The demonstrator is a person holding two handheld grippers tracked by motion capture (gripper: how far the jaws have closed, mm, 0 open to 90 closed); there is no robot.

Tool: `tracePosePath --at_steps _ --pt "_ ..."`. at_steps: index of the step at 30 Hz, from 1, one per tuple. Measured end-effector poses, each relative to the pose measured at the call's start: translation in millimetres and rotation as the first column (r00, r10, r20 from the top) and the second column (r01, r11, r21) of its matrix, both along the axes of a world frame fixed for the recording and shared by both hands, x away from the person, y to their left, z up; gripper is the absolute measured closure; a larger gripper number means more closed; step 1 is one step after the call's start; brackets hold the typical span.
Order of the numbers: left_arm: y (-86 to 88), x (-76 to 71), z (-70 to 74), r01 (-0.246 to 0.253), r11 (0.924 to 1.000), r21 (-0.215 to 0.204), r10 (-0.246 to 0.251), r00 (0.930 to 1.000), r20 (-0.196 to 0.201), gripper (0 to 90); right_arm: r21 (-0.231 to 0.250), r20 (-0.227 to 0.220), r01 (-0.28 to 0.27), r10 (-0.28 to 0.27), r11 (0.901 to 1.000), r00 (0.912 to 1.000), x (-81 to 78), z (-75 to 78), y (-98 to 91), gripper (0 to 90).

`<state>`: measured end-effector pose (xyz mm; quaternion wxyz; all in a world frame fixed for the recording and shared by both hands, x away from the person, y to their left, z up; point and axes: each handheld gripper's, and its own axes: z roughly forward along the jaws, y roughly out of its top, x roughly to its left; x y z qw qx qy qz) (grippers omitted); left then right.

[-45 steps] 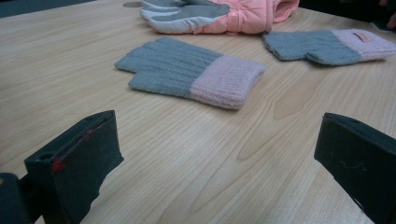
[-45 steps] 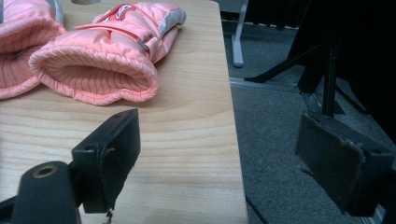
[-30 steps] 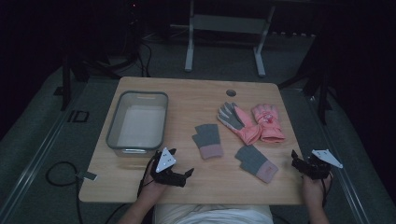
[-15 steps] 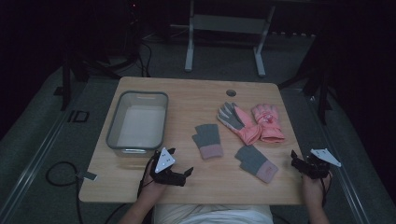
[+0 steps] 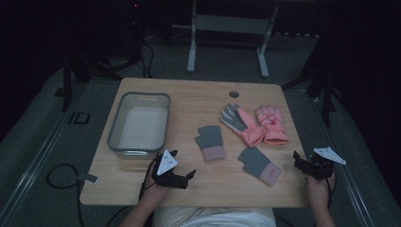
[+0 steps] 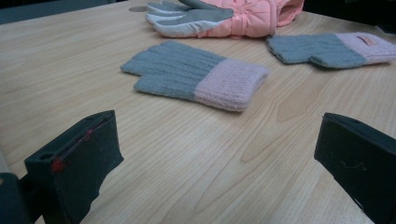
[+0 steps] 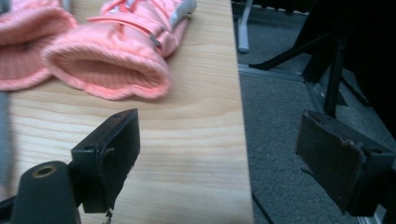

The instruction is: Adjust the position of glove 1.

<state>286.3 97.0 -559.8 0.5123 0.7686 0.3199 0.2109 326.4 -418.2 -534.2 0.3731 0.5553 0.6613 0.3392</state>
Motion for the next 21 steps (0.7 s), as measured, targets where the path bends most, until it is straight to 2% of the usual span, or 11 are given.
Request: tracePosePath --at_steps 4,8,9,13,14,16,17,19,21 --pt "-0.4 -0.3 0.0 -0.001 1.0 0.002 0.001 1.0 0.003 0.0 -0.019 0.011 -0.025 0.025 0.9995 0.9996 1.5 9.4 8.4 13.3" --pt "-0.1 -0.1 0.0 0.0 1.0 0.001 0.0 1.0 0.0 0.0 -0.014 0.026 -0.036 0.036 0.9993 0.999 1.7 16.2 12.0 13.2" --pt "-0.2 -0.2 0.0 -0.002 1.0 0.001 0.002 1.0 0.0 0.0 -0.003 0.037 -0.04 0.041 0.9992 0.9985 2.0 23.1 14.4 13.2" --pt "0.0 -0.3 0.0 0.0 1.0 0.002 0.0 1.0 0.001 0.0 -0.003 0.074 -0.037 0.037 0.9993 0.9966 2.5 39.4 18.3 13.2" --pt "0.0 -0.3 0.0 0.0 1.0 0.002 0.0 1.0 0.001 0.0 -0.003 0.074 -0.037 0.037 0.9993 0.9966 2.5 39.4 18.3 13.2" --pt "0.1 -0.1 0.0 0.001 1.0 0.001 -0.001 1.0 0.0 0.0 -0.009 0.09 -0.034 0.034 0.9994 0.9953 3.3 50.4 21.3 14.4" --pt "0.1 0.0 0.0 0.0 1.0 0.0 0.0 1.0 -0.002 0.0 -0.002 0.081 -0.045 0.045 0.999 0.9957 4.6 55.8 22.1 14.5" --pt "0.2 0.2 0.0 0.0 1.0 -0.001 0.0 1.0 -0.003 0.0 0.021 0.092 -0.071 0.069 0.9973 0.9934 6.2 65.4 24.3 14.9" --pt "0.4 0.3 0.0 0.001 1.0 -0.002 -0.001 1.0 -0.002 0.0 0.023 0.078 -0.068 0.066 0.9974 0.9948 8.2 73.2 28.4 14.9"
